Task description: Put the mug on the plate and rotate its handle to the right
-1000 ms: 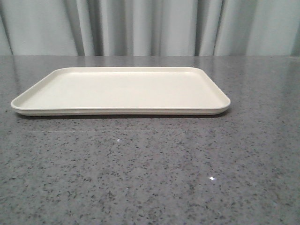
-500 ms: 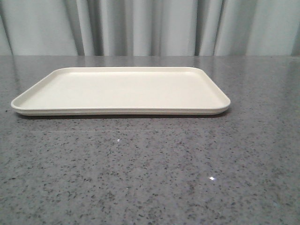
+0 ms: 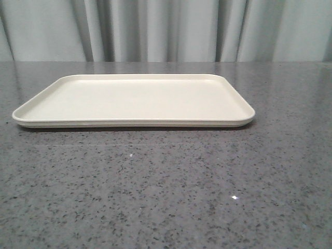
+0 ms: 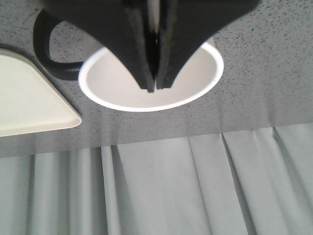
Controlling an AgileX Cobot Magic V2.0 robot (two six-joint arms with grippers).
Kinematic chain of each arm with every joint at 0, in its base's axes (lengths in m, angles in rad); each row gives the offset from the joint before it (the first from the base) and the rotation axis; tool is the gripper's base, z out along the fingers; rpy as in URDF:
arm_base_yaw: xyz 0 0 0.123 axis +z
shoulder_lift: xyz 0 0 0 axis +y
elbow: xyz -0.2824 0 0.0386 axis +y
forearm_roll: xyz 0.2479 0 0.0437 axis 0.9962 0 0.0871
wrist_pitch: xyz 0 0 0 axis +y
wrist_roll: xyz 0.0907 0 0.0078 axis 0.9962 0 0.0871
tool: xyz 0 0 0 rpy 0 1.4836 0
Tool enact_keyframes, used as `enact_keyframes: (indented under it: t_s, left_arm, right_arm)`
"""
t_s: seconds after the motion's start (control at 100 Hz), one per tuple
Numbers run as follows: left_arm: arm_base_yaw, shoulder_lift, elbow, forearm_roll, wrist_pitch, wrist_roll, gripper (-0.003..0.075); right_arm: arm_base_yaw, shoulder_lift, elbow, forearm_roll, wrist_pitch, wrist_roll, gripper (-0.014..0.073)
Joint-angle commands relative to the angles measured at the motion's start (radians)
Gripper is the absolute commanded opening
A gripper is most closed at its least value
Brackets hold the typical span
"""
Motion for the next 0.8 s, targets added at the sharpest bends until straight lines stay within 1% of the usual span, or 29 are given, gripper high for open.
enact_keyframes:
  t_s: [0.0,0.71,0.76,0.79]
  left_arm:
    - [0.003,-0.029,0.008,-0.008,-0.070,-0.008,-0.0020]
    - [0.003,-0.029,0.008,-0.008,-0.070,-0.008,-0.0020]
    - [0.003,-0.029,0.008,0.019,-0.072,-0.004,-0.0020]
    - [0.003,-0.029,0.008,0.076,-0.072,-0.004,-0.0020]
  right_arm:
    - [-0.002,-0.021,0.000,-0.007,-0.075,-0.004,-0.0119]
    - [-0.002,-0.021,0.000,-0.007,-0.075,-0.004,-0.0119]
    - [-0.002,-0.021,0.000,-0.007,-0.075,-0.004,-0.0119]
    - [-0.002,-0.021,0.000,-0.007,-0.075,-0.004,-0.0119]
